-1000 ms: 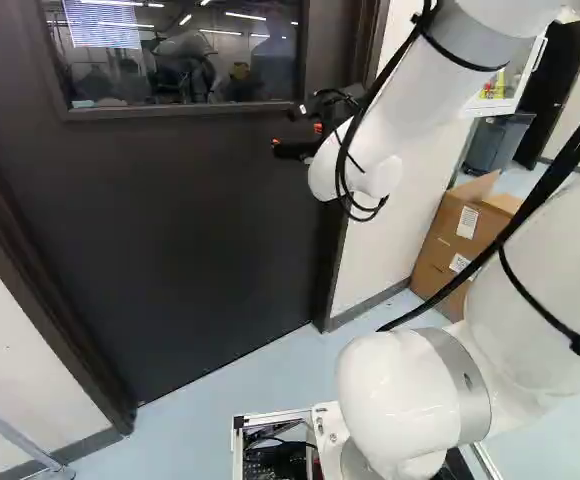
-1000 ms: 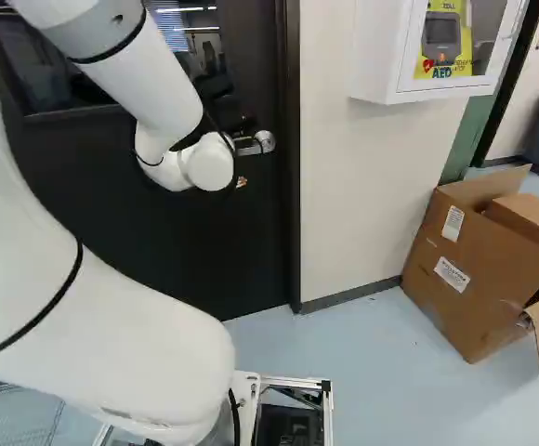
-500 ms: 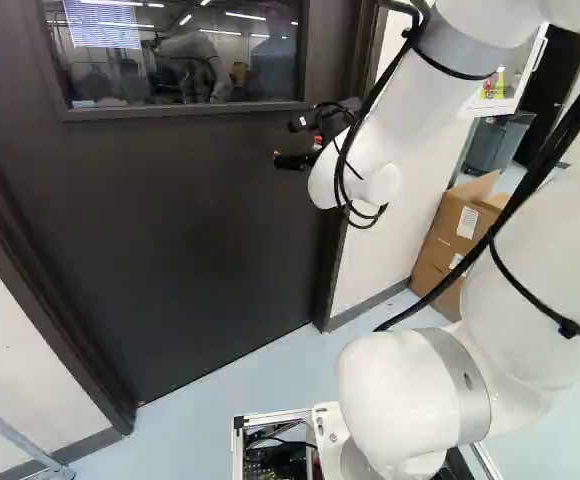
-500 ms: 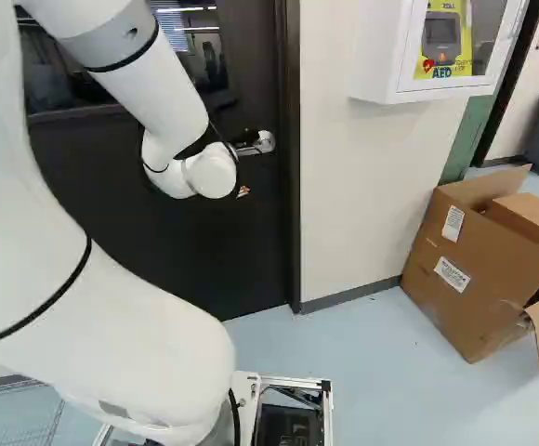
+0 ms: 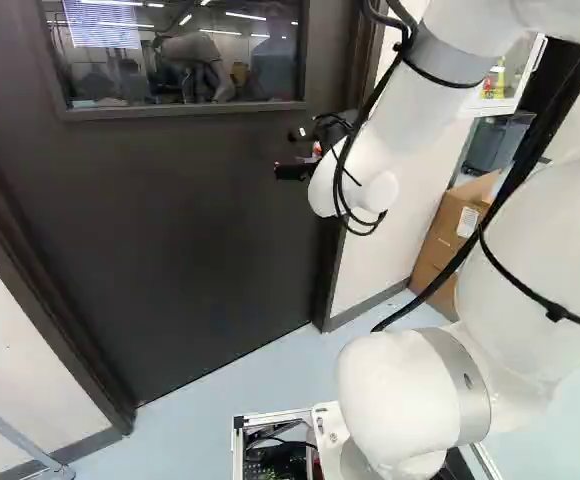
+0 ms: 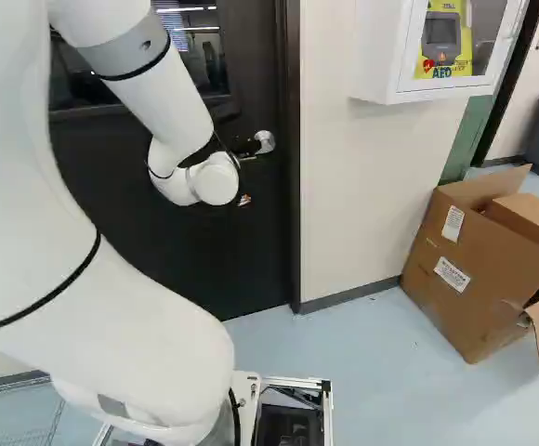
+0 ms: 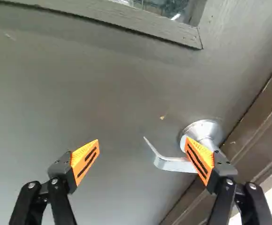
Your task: Open the door and move inside
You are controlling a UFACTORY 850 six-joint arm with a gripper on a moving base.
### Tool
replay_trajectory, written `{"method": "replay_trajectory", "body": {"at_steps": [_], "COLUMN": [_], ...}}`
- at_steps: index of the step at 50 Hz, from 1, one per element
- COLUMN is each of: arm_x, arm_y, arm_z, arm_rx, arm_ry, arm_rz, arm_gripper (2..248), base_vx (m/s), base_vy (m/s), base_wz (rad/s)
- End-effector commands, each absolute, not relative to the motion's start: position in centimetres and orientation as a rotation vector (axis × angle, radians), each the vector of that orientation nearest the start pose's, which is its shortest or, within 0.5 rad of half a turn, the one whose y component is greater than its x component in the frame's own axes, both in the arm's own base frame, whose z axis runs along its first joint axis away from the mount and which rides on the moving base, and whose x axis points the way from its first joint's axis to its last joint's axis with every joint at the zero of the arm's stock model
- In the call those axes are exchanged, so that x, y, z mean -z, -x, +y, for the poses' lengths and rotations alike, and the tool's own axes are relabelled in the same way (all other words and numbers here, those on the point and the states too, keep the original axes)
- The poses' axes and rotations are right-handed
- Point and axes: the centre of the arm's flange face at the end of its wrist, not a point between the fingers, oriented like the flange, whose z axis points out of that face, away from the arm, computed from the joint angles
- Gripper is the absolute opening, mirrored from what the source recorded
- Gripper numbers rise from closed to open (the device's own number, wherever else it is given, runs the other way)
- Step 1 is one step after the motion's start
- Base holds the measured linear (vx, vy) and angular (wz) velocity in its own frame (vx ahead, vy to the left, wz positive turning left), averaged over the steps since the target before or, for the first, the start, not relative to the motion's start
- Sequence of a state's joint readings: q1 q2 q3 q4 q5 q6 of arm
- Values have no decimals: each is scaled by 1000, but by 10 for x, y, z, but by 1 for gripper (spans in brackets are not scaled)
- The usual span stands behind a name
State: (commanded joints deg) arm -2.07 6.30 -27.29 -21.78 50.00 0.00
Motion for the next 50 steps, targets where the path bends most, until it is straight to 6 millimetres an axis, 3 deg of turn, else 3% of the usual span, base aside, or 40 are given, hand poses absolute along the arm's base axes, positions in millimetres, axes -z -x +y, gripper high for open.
{"method": "replay_trajectory", "body": {"at_steps": [39,50], "arm_x": [-427,-416], "arm_y": [-413,-427], "arm_z": [0,-9], "arm_rx": [1923,1896], "arm_ry": [2389,2423], "arm_rz": [-502,-479], "arm_gripper": [247,247], "base_vx": [0,0], "base_vy": [0,0], "base_wz": [0,0]}}
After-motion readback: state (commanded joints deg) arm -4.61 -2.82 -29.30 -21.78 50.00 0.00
